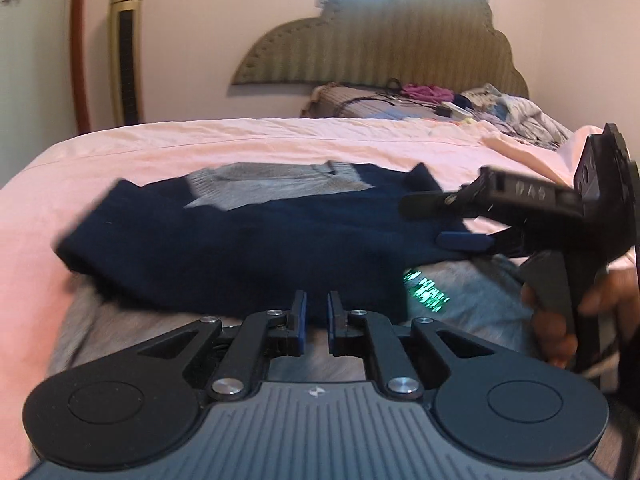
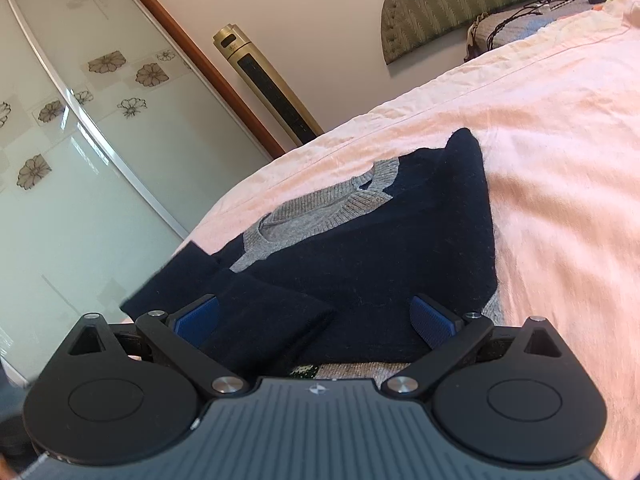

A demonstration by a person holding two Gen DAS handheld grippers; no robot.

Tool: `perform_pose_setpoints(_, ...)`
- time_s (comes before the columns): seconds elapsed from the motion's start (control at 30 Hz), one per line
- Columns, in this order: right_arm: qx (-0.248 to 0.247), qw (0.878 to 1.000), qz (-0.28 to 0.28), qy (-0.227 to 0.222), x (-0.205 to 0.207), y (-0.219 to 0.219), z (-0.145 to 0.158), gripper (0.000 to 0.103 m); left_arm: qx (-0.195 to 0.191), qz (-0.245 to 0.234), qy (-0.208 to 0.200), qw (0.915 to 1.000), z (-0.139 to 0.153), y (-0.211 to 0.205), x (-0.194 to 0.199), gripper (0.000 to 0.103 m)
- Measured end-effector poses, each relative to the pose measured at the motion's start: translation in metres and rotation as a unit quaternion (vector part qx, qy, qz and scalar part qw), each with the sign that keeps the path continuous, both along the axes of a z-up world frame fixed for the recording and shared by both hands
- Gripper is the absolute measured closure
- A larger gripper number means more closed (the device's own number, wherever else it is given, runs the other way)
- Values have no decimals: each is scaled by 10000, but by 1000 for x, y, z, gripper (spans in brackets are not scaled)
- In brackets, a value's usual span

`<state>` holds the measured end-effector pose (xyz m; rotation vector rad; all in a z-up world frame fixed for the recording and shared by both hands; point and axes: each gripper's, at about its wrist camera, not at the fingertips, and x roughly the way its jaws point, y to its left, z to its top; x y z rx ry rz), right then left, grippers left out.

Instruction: Fold small clothes

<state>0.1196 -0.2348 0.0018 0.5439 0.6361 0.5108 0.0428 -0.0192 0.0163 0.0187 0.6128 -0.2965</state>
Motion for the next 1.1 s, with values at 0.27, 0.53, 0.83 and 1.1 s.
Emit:
perform_pose_setpoints(0.27, 751, 9928, 251, 899, 17, 9, 23, 9, -1047, 708, 283, 9916, -21, 61, -2, 68)
perform_pose_setpoints(0.53, -142, 9897, 370, 1375, 44, 58, 21, 35, -1017, 815, 138, 9914, -19, 62, -8, 34)
perform_pose_setpoints(0.83, -954, 9923, 423, 673, 51, 54, 72, 88, -1099, 793, 82, 9907, -18, 66, -13, 34)
perform_pose_setpoints(1.1, -960, 9879, -397, 1150, 77, -29, 58, 88, -1091, 731, 73, 9913, -17, 66, -15, 33)
